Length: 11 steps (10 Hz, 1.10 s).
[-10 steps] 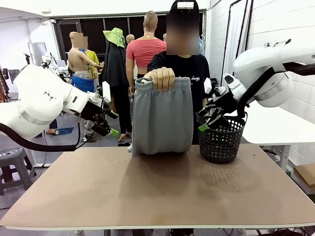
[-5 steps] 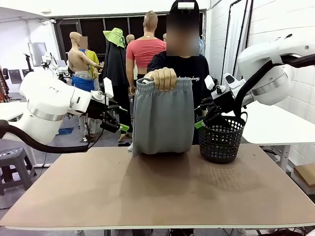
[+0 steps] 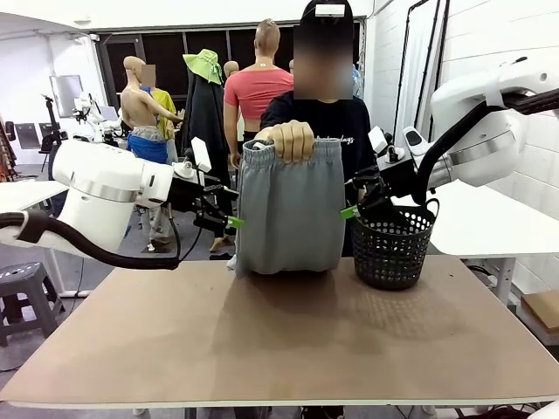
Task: Fold the training pants.
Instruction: Grab both ends of the Training pants handed by a person.
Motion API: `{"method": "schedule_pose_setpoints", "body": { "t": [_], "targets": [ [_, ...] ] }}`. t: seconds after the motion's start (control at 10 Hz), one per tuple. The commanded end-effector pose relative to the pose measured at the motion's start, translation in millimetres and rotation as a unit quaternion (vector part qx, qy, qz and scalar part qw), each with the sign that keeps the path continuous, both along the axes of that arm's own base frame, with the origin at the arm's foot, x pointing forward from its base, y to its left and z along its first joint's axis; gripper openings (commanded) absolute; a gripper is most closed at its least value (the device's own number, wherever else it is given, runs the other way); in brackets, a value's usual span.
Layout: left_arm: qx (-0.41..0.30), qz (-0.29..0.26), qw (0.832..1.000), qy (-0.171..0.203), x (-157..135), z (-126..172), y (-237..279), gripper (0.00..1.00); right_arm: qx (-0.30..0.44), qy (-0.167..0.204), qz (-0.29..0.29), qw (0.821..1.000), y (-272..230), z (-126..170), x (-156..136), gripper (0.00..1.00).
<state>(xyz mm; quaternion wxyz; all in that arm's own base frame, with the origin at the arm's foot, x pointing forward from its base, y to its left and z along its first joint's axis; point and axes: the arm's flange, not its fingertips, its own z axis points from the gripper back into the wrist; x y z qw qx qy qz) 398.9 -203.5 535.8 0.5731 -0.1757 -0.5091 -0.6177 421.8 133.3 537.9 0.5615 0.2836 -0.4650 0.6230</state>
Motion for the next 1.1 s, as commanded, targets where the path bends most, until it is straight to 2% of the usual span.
{"method": "schedule_pose_setpoints", "body": {
  "t": [0.0,0.3,0.8,1.0],
  "targets": [
    [-0.018,-0.015,1.000,-0.012,8.9,-2.1,-4.4,1.00,0.032,-0.016,0.013,0.999,4.8,-5.0,5.7,1.00],
    [-0.040,-0.032,0.999,-0.013,6.9,4.9,-10.2,1.00,0.049,-0.020,0.030,0.998,12.5,-3.9,3.2,1.00],
    [-0.117,-0.060,0.989,0.062,-7.2,7.1,-22.9,1.00,0.076,-0.003,0.053,0.996,22.9,4.4,-1.7,1.00],
    [-0.126,-0.058,0.988,0.061,-12.7,9.9,-31.2,1.00,0.098,0.002,0.079,0.992,27.9,11.3,-0.6,1.00]
  ]
}}
